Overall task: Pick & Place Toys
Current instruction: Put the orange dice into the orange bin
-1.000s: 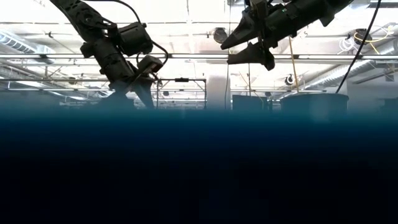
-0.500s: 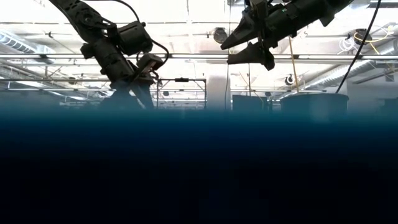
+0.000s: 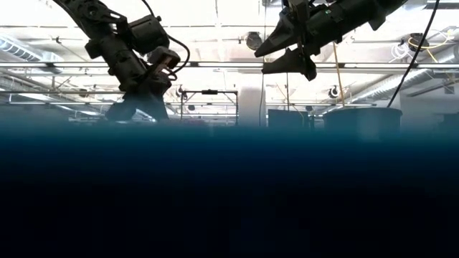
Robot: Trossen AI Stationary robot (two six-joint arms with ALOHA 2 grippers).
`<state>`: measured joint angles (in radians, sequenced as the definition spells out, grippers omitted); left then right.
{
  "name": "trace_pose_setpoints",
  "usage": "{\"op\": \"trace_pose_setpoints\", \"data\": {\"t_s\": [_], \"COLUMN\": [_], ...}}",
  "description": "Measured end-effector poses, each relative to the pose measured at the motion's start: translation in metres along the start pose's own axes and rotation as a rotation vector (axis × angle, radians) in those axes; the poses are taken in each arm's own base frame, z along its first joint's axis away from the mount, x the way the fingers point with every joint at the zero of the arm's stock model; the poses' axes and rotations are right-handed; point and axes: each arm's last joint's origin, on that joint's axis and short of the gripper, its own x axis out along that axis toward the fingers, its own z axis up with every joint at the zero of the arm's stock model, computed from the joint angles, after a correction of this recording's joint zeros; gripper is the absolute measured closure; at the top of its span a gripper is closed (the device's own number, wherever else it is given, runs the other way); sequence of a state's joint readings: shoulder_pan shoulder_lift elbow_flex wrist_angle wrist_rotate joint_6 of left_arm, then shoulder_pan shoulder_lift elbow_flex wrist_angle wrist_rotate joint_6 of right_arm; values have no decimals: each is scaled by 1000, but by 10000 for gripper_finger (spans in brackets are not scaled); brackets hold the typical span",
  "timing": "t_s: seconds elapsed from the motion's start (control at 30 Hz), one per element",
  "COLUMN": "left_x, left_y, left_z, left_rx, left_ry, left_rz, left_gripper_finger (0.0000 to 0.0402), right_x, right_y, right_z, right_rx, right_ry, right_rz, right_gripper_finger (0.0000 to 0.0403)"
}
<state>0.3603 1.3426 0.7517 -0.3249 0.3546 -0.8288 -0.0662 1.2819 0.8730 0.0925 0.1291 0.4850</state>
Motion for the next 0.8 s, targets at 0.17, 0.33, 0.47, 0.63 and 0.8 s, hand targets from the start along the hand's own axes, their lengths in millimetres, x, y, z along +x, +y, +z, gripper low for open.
{"op": "trace_pose_setpoints", "data": {"t_s": [0.17, 0.33, 0.47, 0.63, 0.8], "left_x": [0, -1, -1, -4, -23], "left_y": [-1, -2, -2, -3, -26], "left_z": [1, 1, 2, 9, 20], "left_rx": [11, 11, 11, 49, 271], "left_ry": [-3, -2, -19, -23, -84], "left_rz": [-12, -18, -15, -63, -142], "left_gripper_finger": [400, 401, 401, 391, 373], "right_x": [0, 0, 0, 0, 0], "right_y": [0, 0, 0, 0, 0], "right_z": [0, 0, 0, 0, 0], "right_rx": [0, 0, 0, 0, 0], "right_ry": [0, 0, 0, 0, 0], "right_rz": [0, 0, -1, 0, -1], "right_gripper_finger": [193, 193, 193, 193, 193]}}
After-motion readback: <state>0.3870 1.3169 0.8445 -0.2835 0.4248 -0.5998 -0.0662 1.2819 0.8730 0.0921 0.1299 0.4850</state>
